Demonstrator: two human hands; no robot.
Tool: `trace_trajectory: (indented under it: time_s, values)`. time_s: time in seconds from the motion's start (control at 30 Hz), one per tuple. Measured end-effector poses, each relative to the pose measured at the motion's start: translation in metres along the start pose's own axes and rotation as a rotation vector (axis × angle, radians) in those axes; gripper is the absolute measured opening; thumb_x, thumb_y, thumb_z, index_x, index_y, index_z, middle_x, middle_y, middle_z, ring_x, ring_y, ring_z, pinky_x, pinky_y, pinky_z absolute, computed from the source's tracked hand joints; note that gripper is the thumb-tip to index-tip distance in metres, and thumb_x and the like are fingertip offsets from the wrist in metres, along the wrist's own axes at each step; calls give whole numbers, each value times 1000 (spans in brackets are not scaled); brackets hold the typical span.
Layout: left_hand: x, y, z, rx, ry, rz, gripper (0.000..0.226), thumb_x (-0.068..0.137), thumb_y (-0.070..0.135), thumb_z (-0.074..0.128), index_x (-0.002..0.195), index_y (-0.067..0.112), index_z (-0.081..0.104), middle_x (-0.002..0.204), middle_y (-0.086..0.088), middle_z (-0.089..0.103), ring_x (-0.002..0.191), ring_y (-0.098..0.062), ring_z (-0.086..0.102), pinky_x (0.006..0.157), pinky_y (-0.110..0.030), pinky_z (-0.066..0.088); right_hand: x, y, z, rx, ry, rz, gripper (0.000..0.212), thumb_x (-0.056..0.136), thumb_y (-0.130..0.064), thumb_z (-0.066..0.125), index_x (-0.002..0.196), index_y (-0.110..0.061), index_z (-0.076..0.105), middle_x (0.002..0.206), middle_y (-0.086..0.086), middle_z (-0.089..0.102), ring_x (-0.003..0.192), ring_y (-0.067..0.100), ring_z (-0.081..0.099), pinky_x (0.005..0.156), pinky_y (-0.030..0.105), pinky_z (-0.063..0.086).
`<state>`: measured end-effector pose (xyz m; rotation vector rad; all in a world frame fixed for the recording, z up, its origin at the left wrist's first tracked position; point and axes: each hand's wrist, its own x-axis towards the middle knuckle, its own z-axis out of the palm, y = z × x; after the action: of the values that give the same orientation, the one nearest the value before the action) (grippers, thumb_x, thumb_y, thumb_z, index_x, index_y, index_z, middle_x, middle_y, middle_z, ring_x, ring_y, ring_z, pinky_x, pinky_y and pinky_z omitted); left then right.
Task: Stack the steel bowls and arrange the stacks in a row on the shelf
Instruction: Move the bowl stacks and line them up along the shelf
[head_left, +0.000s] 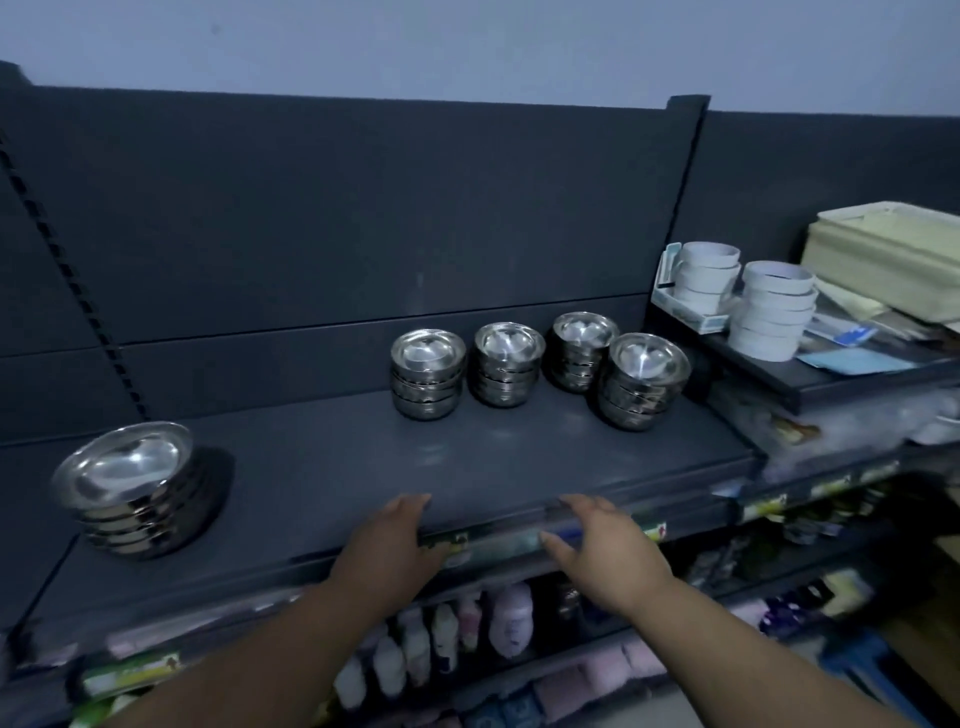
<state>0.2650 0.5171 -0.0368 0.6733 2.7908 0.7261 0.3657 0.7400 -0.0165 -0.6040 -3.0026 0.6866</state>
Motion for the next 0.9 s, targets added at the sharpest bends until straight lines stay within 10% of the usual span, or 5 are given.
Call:
trace_trajectory:
  time_s: [0.63, 0.9]
  values:
    - [142, -24, -29, -108, 176, -70, 65, 84, 35, 67, 141, 19, 40, 144, -1, 45, 133, -17, 40, 107, -22, 29, 157, -28, -1, 96, 5, -66, 63, 89, -49, 58, 143, -23, 39, 140, 1, 51, 129, 18, 47, 105, 29, 40]
    - [194, -55, -37, -334, 171, -130, 97, 72, 26, 81, 149, 18, 23, 149, 1, 38, 136, -15, 36, 101, -16, 26, 217, -66, 34, 274, -79, -23, 69, 84, -46, 67, 143, -22, 40, 137, 2, 56, 123, 16, 55, 104, 26, 42]
